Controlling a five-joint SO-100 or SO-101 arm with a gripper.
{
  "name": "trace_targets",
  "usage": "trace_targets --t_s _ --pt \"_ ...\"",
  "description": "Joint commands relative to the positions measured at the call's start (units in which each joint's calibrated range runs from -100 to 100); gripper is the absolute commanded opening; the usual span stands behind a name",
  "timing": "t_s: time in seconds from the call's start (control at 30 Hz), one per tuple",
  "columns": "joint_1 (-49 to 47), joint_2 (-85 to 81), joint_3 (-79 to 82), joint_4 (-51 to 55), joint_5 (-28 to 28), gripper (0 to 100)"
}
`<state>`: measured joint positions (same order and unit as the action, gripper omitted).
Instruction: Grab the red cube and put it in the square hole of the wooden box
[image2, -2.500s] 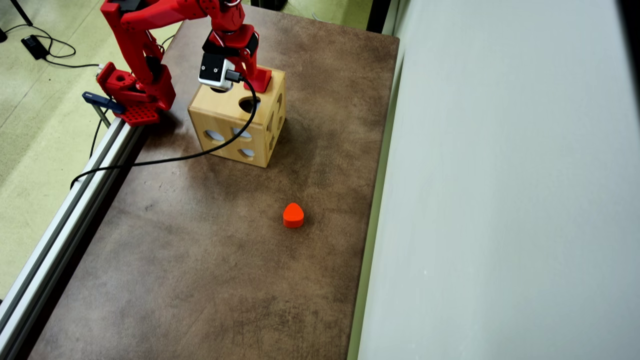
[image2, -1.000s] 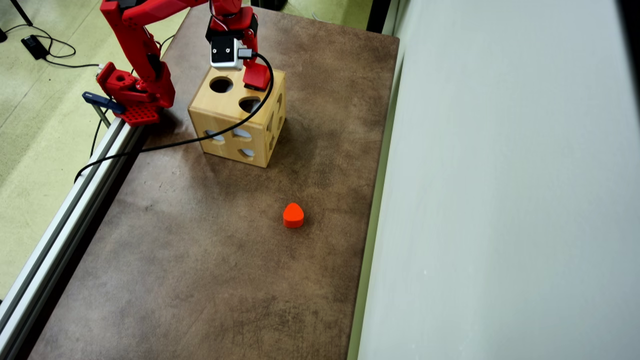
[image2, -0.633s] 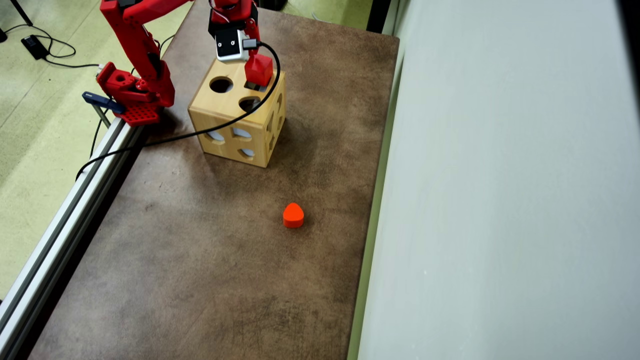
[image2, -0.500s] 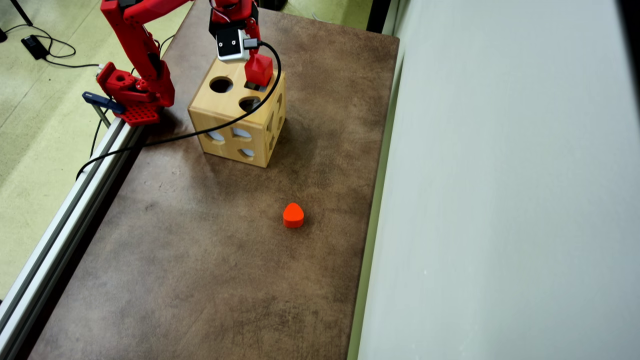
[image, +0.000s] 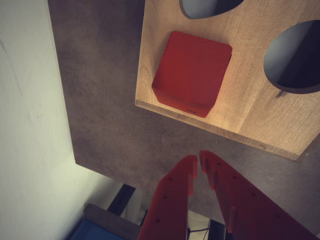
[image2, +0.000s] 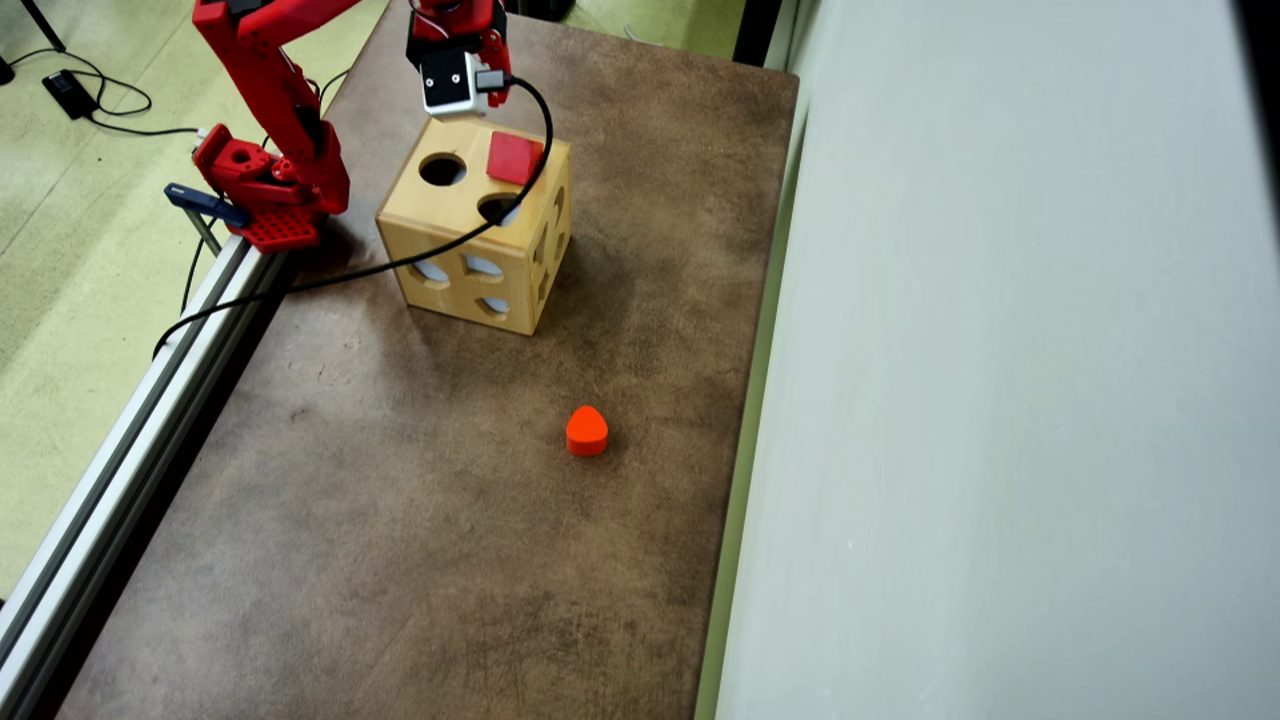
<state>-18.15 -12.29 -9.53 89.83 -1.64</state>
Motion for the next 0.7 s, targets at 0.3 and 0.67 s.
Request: trace_targets --t_s 0.3,0.67 --pt "0.17 5.28 -0.49 -0.53 0.49 2" --pt "0.54 11.31 -0.58 -2.62 0.49 2"
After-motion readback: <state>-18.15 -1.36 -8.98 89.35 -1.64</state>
